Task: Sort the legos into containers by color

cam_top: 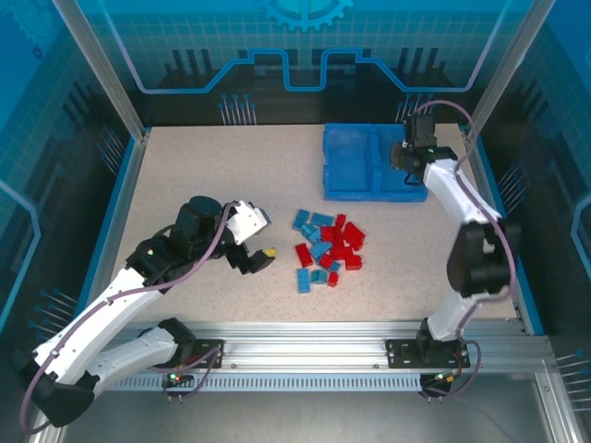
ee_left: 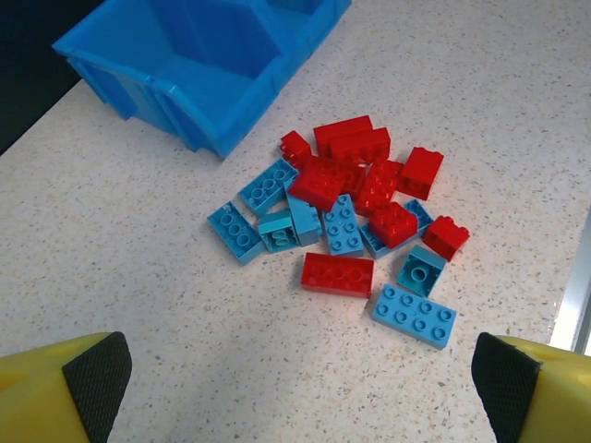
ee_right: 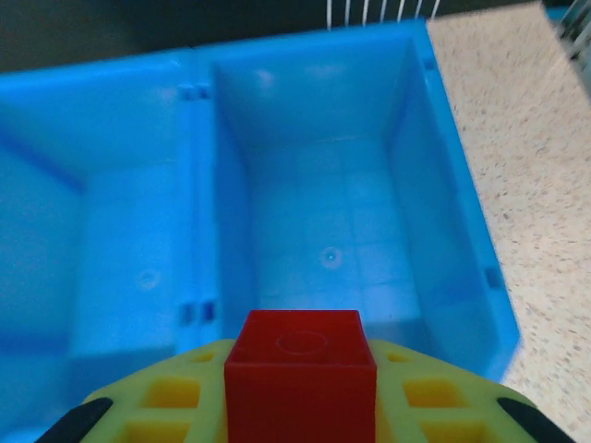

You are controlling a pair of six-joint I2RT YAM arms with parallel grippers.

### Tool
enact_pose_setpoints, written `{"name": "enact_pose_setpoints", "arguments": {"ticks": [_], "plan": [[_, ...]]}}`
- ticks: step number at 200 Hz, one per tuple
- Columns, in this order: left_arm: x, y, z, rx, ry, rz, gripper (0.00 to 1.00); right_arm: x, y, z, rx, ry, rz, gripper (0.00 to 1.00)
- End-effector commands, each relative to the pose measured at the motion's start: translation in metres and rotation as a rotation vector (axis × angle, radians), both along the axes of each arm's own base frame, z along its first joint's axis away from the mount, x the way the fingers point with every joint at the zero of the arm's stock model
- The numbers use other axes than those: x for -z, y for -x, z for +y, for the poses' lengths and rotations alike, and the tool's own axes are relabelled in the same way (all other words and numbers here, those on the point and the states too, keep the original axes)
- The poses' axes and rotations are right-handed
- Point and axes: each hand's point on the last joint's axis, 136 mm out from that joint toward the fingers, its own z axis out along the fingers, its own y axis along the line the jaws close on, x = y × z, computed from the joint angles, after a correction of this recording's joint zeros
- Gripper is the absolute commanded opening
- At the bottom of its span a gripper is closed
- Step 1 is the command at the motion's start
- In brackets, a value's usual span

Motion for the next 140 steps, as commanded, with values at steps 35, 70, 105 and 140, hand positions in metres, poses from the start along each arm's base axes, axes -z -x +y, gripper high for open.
{"name": "enact_pose_setpoints", "arguments": {"ticks": [35, 70, 105, 140], "plan": [[0.009, -0.005, 0.005, -0.032, -0.019, -0.021, 0.99, 0.076, -0.042, -0.022, 0.068, -0.038, 0.166, 0.32], [0.013, -0.006, 0.001, -0.020, -0.014, -0.016, 0.99, 0.070, -0.042, -0.018, 0.058, -0.058, 0.177, 0.46], [0.015, -0.013, 0.001, -0.055, -0.012, 0.000, 0.99, 0.041, -0.033, -0.014, 0.065, -0.096, 0.116, 0.47], [-0.001, -0.040, -0.002, -0.274, 0.162, 0.093, 0.99, -0.007, 0.002, 0.004, 0.019, -0.186, 0.039, 0.49]]}}
